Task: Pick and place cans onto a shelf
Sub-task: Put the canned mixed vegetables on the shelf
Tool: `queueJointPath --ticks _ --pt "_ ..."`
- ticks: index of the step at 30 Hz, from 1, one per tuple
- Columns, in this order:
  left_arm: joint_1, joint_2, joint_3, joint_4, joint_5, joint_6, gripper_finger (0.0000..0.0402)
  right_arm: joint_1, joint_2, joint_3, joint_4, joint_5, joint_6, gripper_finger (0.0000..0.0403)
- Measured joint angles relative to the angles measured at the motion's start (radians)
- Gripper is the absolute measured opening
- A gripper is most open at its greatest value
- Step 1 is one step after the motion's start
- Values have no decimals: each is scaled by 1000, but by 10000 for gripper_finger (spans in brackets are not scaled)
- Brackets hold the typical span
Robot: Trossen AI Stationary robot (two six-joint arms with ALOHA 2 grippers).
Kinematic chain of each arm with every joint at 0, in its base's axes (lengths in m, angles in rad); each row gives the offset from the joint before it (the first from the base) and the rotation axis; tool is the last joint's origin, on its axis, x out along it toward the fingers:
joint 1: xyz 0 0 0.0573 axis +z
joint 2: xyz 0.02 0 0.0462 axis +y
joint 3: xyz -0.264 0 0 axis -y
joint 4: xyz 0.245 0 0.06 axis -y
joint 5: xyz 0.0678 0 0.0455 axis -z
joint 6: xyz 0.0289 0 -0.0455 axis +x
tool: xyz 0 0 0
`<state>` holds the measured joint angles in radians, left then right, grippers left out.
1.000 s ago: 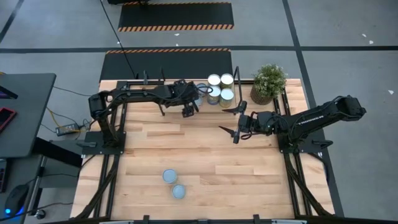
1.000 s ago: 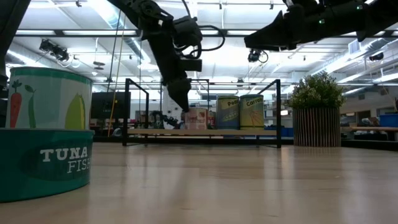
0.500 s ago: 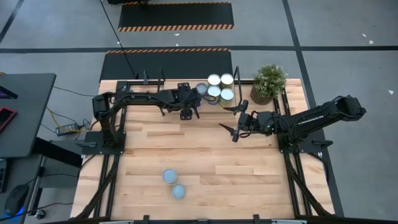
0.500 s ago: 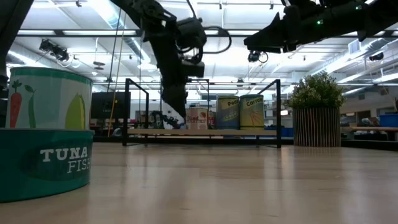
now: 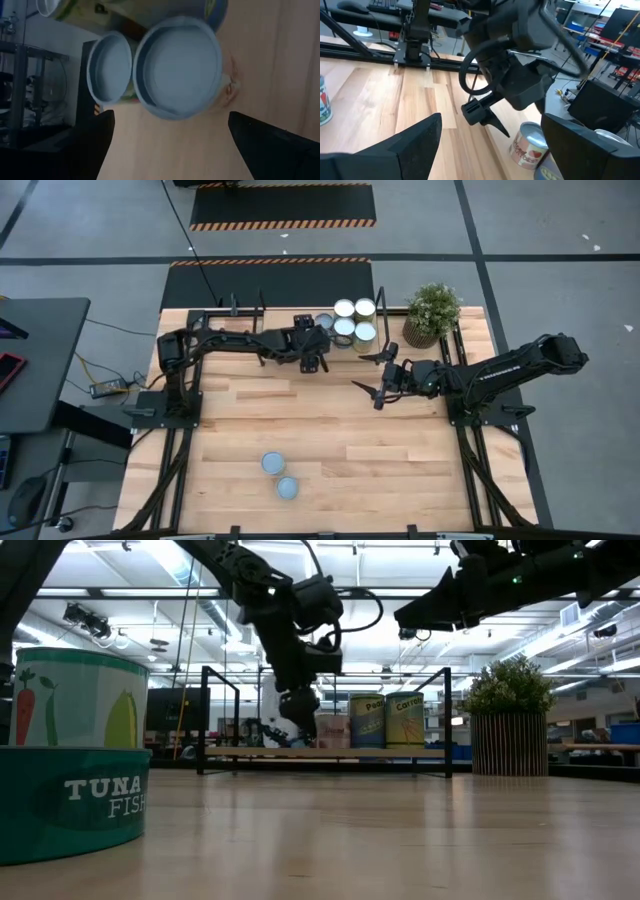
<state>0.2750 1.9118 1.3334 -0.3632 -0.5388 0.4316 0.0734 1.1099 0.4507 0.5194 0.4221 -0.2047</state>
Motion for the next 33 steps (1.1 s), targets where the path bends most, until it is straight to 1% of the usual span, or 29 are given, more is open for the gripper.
queueJointPath --ticks 4,8,9,11,14,16,18,20,23,24,26,28,30,33 --pt "-20 -2 0 -29 -12 10 396 0 0 0 -8 0 0 348" --pt "-43 -7 0 -86 -89 30 396 0 0 0 -7 0 0 348" --pt "-49 -7 0 -110 -95 28 396 0 0 0 -8 0 1 348" --pt "-63 -8 0 -163 -86 9 396 0 0 0 -18 0 8 348" --pt "-91 -36 0 -237 -41 -31 396 0 0 0 -33 -2 11 348" --pt "-114 -72 0 -281 10 -63 396 0 0 0 -37 -4 11 348" --pt "-137 -120 0 -323 111 -114 396 0 0 0 -38 -4 11 348" --pt "-159 -176 0 -362 257 -189 396 0 0 0 -41 -4 11 348" --pt "-192 -244 1 -399 529 -346 396 0 0 0 -42 -4 11 348" --pt "-207 -260 1 -405 604 -407 396 0 0 0 -42 -4 10 348" --pt "-248 -284 1 -402 711 -515 396 0 0 0 -42 -4 10 348" --pt "-306 -291 1 -405 759 -593 396 0 0 0 -38 -4 10 348" --pt "-377 -291 1 -420 757 -640 396 0 0 0 -37 -4 11 348" --pt "-484 -272 2 -442 731 -671 396 0 0 0 -36 -4 11 348"
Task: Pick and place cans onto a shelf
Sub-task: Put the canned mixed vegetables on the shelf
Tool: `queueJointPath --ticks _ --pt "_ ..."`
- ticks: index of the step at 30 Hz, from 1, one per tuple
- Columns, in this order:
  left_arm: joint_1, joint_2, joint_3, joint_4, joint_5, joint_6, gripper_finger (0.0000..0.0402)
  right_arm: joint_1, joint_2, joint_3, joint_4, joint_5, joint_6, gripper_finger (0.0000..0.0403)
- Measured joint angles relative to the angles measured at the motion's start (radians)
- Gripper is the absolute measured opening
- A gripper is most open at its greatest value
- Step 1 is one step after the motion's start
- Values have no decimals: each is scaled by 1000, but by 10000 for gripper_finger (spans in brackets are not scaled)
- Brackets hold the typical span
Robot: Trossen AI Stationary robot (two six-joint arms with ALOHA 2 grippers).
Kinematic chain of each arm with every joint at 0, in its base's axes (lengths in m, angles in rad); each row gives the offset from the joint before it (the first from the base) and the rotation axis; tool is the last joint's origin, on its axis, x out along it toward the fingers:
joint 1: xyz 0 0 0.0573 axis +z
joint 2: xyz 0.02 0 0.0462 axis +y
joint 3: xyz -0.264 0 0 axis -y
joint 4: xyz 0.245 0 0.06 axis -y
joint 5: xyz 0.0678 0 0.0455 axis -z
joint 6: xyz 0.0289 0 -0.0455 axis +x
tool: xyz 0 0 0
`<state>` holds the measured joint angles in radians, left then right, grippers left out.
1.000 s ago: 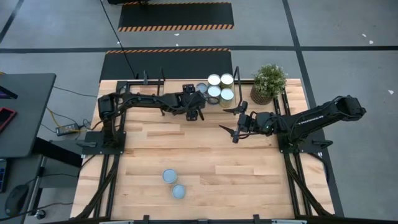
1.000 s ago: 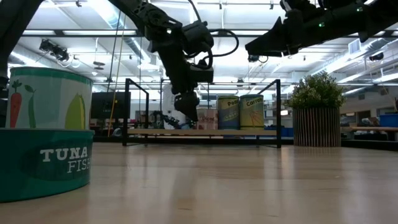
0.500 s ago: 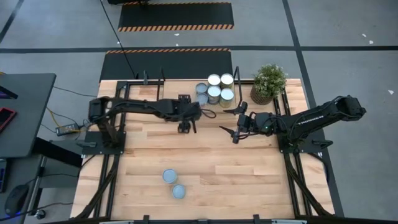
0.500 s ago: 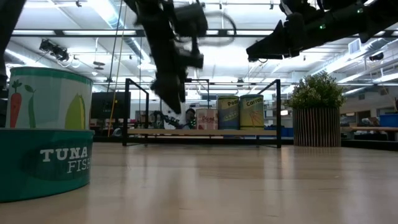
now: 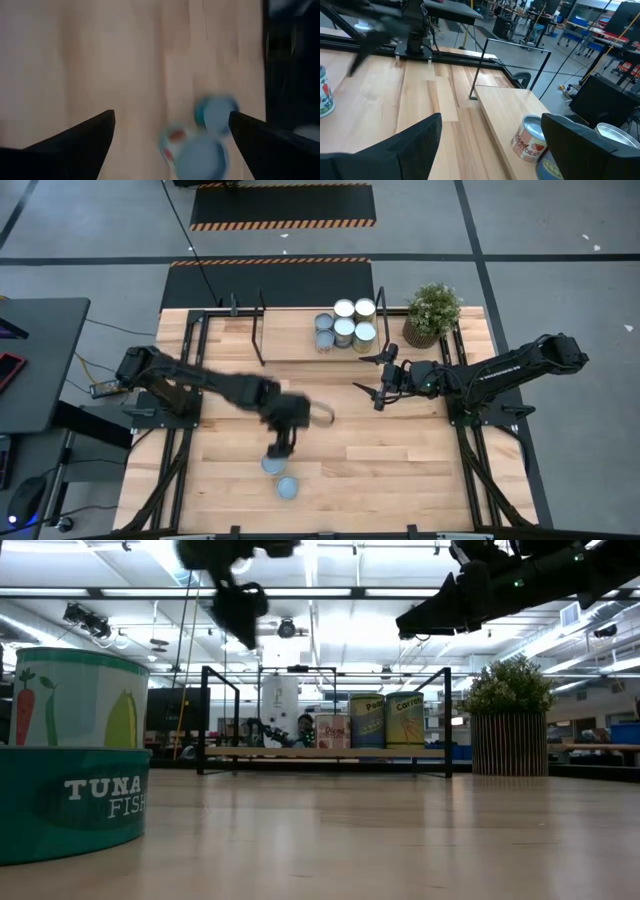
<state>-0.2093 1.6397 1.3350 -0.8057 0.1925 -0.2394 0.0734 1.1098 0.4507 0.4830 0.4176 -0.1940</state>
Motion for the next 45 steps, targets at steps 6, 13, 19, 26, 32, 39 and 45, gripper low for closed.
queueJointPath --ticks 6,13,19,26,32,39,45 --pt "-159 7 -1 -240 -59 -185 396 0 0 0 3 -7 6 348" --pt "-292 8 -1 -440 -144 -436 396 0 0 0 16 -22 8 348" --pt "-400 48 -1 -388 -249 -509 396 0 0 0 17 -22 8 348" --pt "-437 141 -1 -363 -323 -439 396 0 0 0 18 -21 8 348" --pt "-398 200 -1 -275 -357 -365 396 0 0 0 21 -26 8 348" --pt "-326 203 -1 -149 -324 -245 376 0 0 0 21 -27 8 348" --pt "-286 203 -1 -143 -304 -219 328 0 0 0 21 -27 8 348"
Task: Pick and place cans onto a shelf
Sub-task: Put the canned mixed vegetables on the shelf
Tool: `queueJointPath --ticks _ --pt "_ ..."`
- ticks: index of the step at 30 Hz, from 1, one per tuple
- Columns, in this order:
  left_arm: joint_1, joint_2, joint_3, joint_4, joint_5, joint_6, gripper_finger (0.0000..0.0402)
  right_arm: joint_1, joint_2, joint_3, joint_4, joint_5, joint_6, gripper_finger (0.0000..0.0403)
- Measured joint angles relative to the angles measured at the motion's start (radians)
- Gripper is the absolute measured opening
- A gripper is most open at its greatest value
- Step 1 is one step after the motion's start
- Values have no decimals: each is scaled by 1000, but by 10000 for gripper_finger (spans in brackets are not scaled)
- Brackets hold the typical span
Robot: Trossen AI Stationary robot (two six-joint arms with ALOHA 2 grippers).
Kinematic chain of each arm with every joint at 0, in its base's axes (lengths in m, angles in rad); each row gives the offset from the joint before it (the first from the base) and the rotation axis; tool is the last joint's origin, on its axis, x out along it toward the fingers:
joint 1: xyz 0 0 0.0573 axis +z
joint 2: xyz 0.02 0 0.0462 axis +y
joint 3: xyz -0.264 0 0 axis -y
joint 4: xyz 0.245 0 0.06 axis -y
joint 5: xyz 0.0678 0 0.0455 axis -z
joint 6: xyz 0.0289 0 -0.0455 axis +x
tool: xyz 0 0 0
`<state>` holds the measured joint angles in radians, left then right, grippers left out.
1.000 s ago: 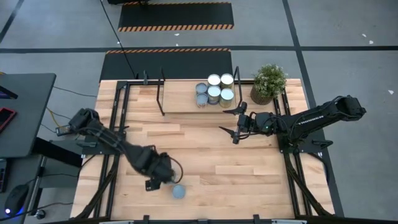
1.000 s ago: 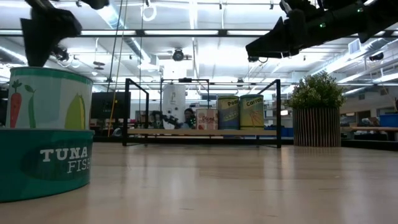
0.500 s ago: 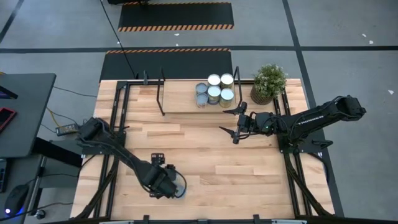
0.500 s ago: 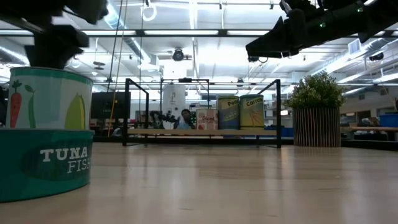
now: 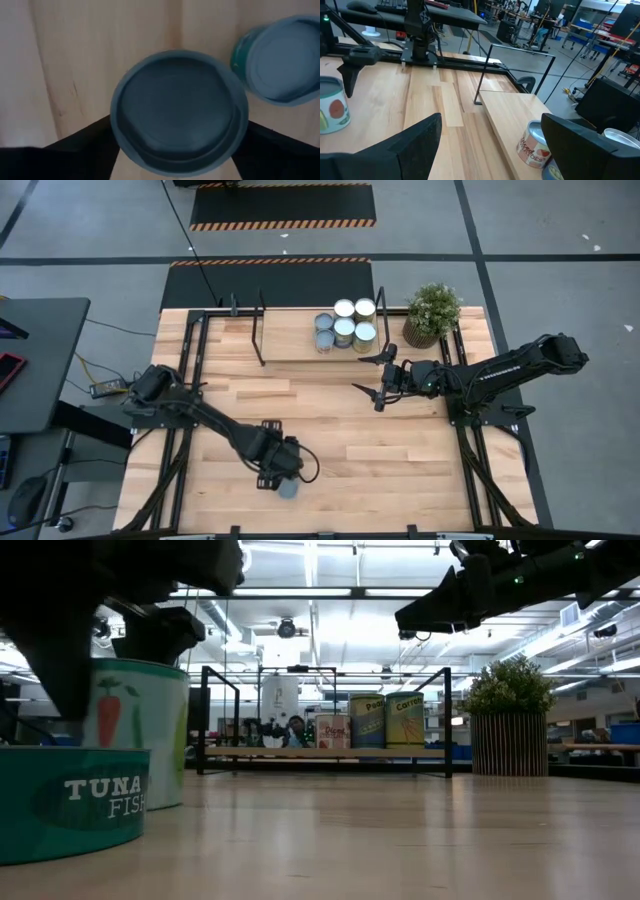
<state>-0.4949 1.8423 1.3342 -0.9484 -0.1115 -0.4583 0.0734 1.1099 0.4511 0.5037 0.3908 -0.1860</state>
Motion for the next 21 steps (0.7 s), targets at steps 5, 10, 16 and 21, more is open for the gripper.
queueJointPath --ticks 5,10,16,21 --pt "19 0 0 5 -3 27 287 0 0 0 0 0 0 348" --pt "43 -4 0 0 -35 97 274 0 0 0 0 -1 0 348" --pt "126 -5 0 -30 -39 218 275 0 0 0 0 -1 4 348" --pt "238 -41 -1 -48 -44 341 275 0 0 0 -8 -1 4 348"
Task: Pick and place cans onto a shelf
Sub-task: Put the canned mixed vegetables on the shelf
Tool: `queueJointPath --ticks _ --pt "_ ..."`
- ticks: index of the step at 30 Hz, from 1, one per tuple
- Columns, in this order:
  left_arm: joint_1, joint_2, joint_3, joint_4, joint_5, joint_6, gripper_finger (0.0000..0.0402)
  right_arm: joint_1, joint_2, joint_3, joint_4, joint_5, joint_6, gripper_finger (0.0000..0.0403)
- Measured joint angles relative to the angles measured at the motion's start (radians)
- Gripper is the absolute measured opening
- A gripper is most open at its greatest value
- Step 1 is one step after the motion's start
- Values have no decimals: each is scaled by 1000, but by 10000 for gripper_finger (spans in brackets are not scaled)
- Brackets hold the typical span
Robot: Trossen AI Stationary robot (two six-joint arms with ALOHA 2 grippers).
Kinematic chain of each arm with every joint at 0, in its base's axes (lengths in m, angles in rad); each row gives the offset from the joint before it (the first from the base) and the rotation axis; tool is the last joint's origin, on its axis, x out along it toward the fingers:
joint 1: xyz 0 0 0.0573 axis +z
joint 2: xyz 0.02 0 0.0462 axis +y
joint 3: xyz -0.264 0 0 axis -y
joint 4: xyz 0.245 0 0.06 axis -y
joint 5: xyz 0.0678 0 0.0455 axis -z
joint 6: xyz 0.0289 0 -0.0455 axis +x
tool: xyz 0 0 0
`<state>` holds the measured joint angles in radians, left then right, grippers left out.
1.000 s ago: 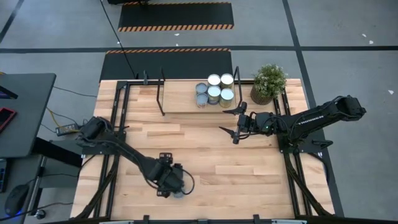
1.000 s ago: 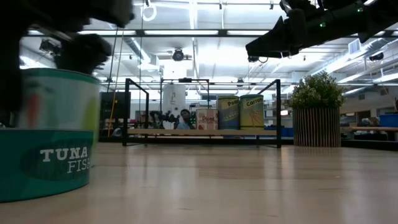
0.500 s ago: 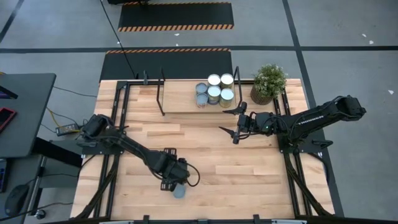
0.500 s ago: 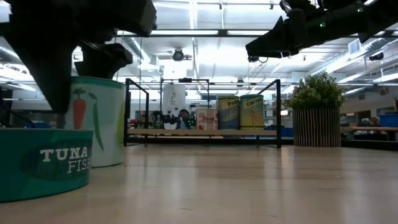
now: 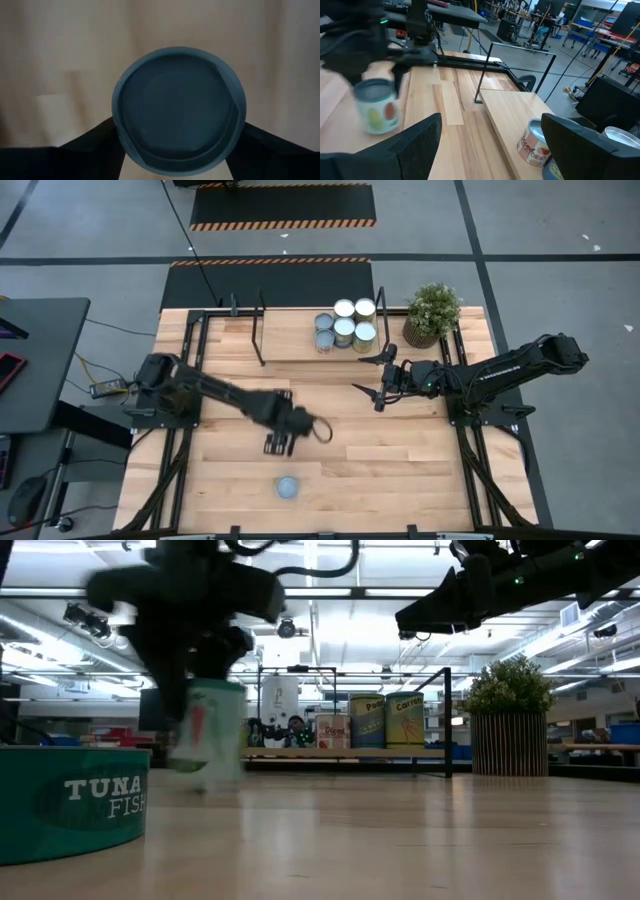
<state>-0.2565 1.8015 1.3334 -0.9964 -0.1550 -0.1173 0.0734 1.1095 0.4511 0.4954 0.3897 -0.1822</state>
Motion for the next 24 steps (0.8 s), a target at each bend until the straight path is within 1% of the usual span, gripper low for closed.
queueJointPath --ticks 4,8,14,17,24 --pt "121 -62 0 -4 -2 79 275 0 0 0 -8 0 0 348" --pt "262 -110 0 31 -3 126 275 0 0 0 -9 0 0 348" --pt "471 -115 0 96 -4 119 276 0 0 0 -2 0 0 348" --pt "549 -115 0 166 -3 91 276 0 0 0 -2 0 0 348" --pt "667 -107 0 210 -2 53 276 -2 0 0 2 0 -2 348"
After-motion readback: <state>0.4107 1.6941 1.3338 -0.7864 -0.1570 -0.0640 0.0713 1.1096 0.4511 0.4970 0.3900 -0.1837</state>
